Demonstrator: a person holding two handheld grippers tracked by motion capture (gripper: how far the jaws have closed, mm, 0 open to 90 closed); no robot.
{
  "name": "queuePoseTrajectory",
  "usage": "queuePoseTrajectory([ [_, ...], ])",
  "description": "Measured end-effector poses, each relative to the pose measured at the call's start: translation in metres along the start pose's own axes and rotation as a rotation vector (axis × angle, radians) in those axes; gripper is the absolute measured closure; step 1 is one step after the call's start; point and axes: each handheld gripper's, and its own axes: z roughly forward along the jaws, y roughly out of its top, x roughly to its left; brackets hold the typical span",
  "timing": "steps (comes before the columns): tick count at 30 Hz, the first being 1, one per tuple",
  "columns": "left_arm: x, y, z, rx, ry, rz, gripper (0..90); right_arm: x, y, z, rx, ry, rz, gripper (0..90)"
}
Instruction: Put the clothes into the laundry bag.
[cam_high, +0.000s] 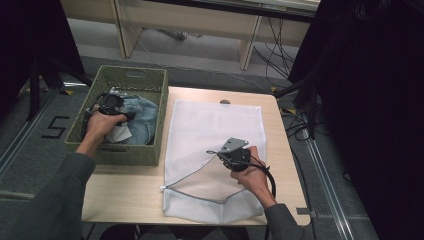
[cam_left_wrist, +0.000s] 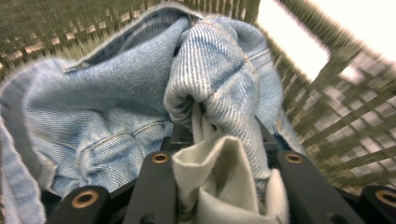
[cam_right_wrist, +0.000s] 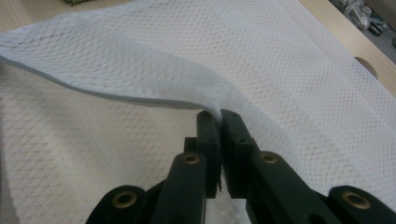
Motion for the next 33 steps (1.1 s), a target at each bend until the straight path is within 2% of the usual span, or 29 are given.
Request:
queuePoseTrajectory([
  [6,0.000,0.019,-0.029,-0.057,-0.027,-0.016,70.1,0.000,0.000,0.000,-0.001,0.002,0.004,87.6],
  [8,0.002,0.025,-0.038,-0.090,-0.040,-0.048,70.1,0.000,0.000,0.000,-0.002,0.001,0.004,87.6],
  [9,0.002,0.027,-0.042,-0.114,-0.043,-0.077,70.1,-0.001,0.001,0.001,-0.006,0.004,-0.014,87.6],
  [10,0.002,0.030,-0.047,-0.125,-0.046,-0.084,70.2,-0.001,0.001,0.000,-0.005,0.008,-0.011,87.6],
  [18,0.008,0.043,-0.085,-0.175,-0.079,-0.112,70.2,-0.001,0.001,0.001,-0.003,0.008,-0.012,87.6],
  [22,0.008,0.049,-0.107,-0.195,-0.105,-0.099,70.1,-0.001,0.001,0.001,-0.003,0.007,-0.011,87.6],
  [23,0.006,0.051,-0.111,-0.204,-0.118,-0.106,70.2,-0.001,0.001,0.001,-0.003,0.006,-0.012,87.6],
  [27,0.001,0.058,-0.132,-0.229,-0.142,-0.086,70.1,-0.001,0.001,0.001,-0.002,0.006,-0.012,87.6],
  [30,-0.005,0.063,-0.146,-0.254,-0.185,-0.090,70.1,-0.001,0.001,0.001,-0.001,0.006,-0.012,87.6],
  [32,-0.011,0.065,-0.156,-0.258,-0.192,-0.062,70.1,-0.002,0.001,0.001,-0.002,0.002,-0.014,87.5],
  [33,-0.014,0.066,-0.161,-0.262,-0.201,-0.049,70.1,-0.003,0.000,0.001,0.002,-0.006,-0.030,87.6],
])
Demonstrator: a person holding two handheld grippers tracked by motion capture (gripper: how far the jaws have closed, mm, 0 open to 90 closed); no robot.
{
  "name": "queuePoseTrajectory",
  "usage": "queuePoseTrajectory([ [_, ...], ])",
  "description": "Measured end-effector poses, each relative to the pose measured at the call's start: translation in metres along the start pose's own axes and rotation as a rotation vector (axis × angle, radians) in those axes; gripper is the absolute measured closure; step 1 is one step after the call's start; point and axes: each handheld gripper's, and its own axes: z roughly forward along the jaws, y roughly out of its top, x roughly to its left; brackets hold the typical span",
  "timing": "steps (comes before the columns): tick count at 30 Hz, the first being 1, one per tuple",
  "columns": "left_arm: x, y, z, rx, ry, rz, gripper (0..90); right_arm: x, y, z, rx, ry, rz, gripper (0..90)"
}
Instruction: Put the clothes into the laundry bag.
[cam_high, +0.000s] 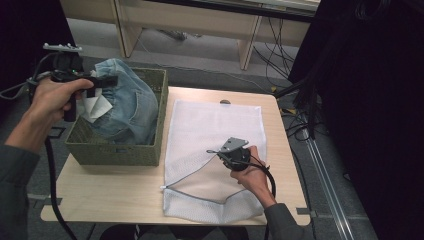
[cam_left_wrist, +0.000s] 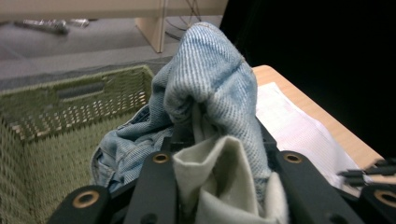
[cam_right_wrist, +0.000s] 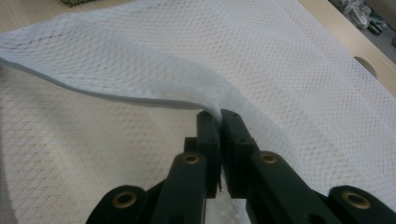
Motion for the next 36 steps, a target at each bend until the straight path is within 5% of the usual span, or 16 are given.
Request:
queuePoseTrajectory([
  [12,-0.060,0.029,-0.060,-0.100,-0.188,0.101,70.0,0.000,0.000,0.000,0.002,-0.003,0.003,87.6],
  [22,-0.117,0.026,-0.077,-0.094,-0.351,0.168,69.9,0.001,0.000,0.000,0.001,0.019,0.042,87.7],
  [33,-0.131,0.026,-0.098,-0.172,-0.456,0.151,69.8,-0.003,-0.002,-0.002,0.003,0.020,0.068,87.6],
  [36,-0.134,0.023,-0.099,-0.160,-0.461,0.159,69.7,-0.004,-0.003,0.000,-0.009,0.020,0.053,87.7],
])
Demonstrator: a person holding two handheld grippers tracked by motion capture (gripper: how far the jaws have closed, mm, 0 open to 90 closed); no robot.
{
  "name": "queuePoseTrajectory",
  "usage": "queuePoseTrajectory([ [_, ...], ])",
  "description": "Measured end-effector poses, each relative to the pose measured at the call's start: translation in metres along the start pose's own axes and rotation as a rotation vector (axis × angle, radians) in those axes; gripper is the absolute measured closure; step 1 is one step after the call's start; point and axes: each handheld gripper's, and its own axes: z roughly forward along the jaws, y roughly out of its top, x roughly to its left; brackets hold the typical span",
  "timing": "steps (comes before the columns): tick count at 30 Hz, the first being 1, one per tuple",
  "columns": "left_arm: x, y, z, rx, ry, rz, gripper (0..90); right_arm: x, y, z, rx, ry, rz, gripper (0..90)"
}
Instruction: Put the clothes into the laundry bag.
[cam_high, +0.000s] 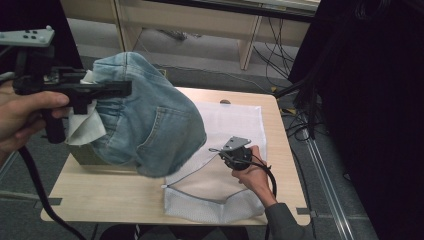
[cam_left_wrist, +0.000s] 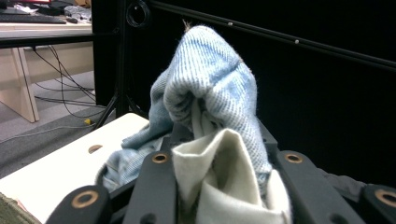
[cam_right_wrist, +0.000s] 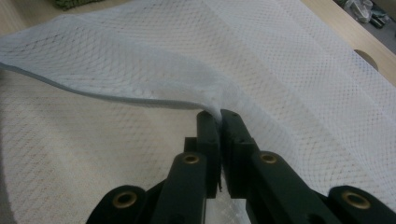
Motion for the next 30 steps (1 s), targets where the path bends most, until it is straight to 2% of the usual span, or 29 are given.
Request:
queuePoseTrajectory([
  [3,-0.004,-0.006,0.004,0.015,-0.011,0.007,69.6,0.002,0.000,-0.001,0.006,-0.003,0.028,87.7],
  [4,-0.009,-0.012,0.010,0.032,-0.022,0.016,69.6,0.000,0.000,-0.001,0.010,-0.001,0.019,87.7],
  [5,-0.011,-0.016,0.013,0.037,-0.026,0.018,69.5,0.001,0.000,-0.001,0.006,-0.001,0.028,87.7],
  [7,-0.015,-0.021,0.020,0.045,-0.040,0.022,69.6,0.000,0.000,0.000,0.010,0.014,0.005,88.0],
  [8,-0.016,-0.024,0.024,0.052,-0.042,0.028,69.5,0.001,0.000,0.000,0.012,0.015,0.012,88.1],
  [11,-0.022,-0.034,0.037,0.084,-0.032,0.073,69.5,0.000,0.000,0.000,0.012,0.015,0.013,88.4],
  [12,-0.024,-0.040,0.042,0.086,-0.039,0.082,69.5,0.001,0.000,0.000,0.008,0.007,0.032,88.5],
  [15,-0.032,-0.067,0.058,0.113,-0.019,0.135,69.4,-0.002,0.000,-0.001,-0.006,0.011,0.029,88.8],
  [17,-0.032,-0.091,0.071,0.131,-0.036,0.133,69.3,-0.002,-0.001,-0.001,-0.005,0.019,0.036,89.0],
  [18,-0.032,-0.104,0.079,0.138,-0.046,0.118,69.3,-0.002,-0.001,-0.001,0.000,0.016,0.035,89.1],
  [19,-0.032,-0.116,0.087,0.156,-0.063,0.105,69.3,-0.001,-0.001,-0.001,0.004,0.014,0.049,89.2],
  [22,-0.031,-0.148,0.114,0.237,-0.088,0.093,69.2,0.001,0.000,0.000,0.012,0.012,0.049,89.4],
  [23,-0.031,-0.155,0.122,0.271,-0.099,0.085,69.2,0.002,0.000,0.001,0.010,0.013,0.047,89.4],
  [28,-0.022,-0.185,0.163,0.349,-0.117,0.049,68.9,0.003,0.001,0.001,0.009,0.013,0.056,89.5],
  [29,-0.020,-0.190,0.170,0.374,-0.114,0.058,68.8,0.002,0.001,0.000,0.012,0.014,0.056,89.5],
  [30,-0.020,-0.190,0.170,0.374,-0.114,0.058,68.7,0.002,0.001,0.000,0.007,0.013,0.059,89.6],
])
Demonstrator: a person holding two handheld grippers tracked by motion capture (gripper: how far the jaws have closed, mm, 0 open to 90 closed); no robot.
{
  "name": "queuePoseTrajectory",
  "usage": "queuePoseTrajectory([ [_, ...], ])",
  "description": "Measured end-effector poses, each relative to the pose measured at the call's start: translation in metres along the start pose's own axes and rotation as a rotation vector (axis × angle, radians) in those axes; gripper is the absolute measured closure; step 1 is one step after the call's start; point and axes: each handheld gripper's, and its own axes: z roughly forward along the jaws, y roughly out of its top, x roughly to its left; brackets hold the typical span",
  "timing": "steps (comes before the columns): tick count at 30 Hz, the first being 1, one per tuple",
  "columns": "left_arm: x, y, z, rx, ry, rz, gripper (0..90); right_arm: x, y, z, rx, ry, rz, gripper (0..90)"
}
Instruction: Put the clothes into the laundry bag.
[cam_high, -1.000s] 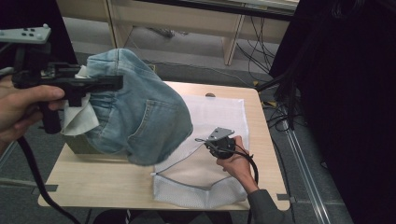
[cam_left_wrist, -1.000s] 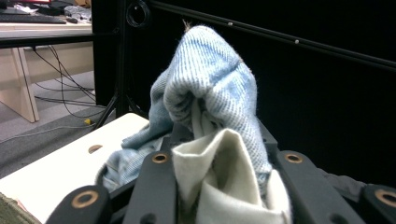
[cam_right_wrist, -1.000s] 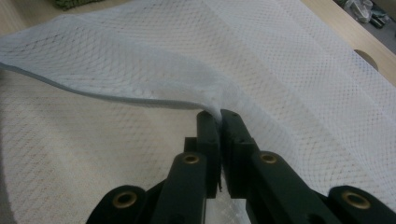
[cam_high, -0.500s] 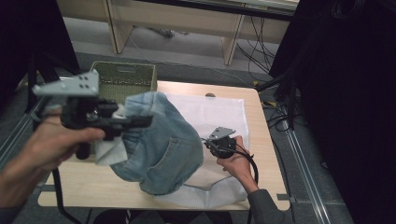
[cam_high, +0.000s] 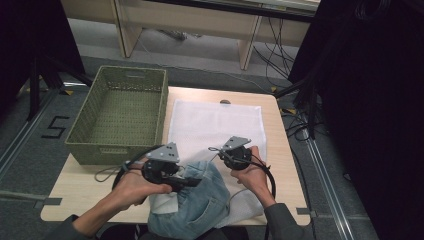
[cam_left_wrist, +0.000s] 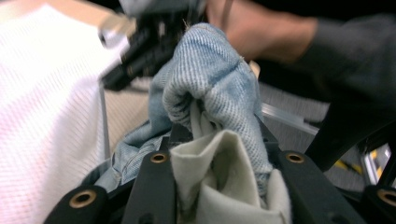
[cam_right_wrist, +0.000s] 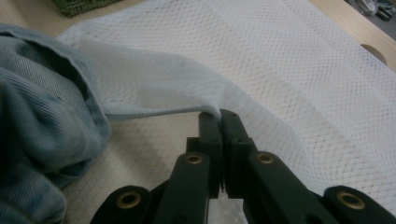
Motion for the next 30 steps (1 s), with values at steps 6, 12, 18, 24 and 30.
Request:
queuePoseTrajectory([
  [6,0.022,-0.016,0.057,0.135,0.018,-0.021,68.3,-0.002,0.001,-0.004,-0.041,0.014,0.033,89.6],
  [12,0.040,-0.035,0.096,0.210,0.064,-0.040,67.4,0.002,0.005,-0.007,-0.066,0.018,0.016,89.6],
  [18,0.031,-0.032,0.099,0.245,0.094,0.052,56.3,0.005,0.008,-0.010,-0.068,0.028,-0.006,89.6],
  [24,0.019,-0.017,0.053,0.105,0.046,-0.017,22.1,0.004,0.005,-0.011,-0.075,0.022,0.015,89.6],
  [30,0.033,-0.019,0.003,0.036,0.078,-0.061,19.5,0.004,0.006,-0.011,-0.078,0.029,-0.002,89.5],
])
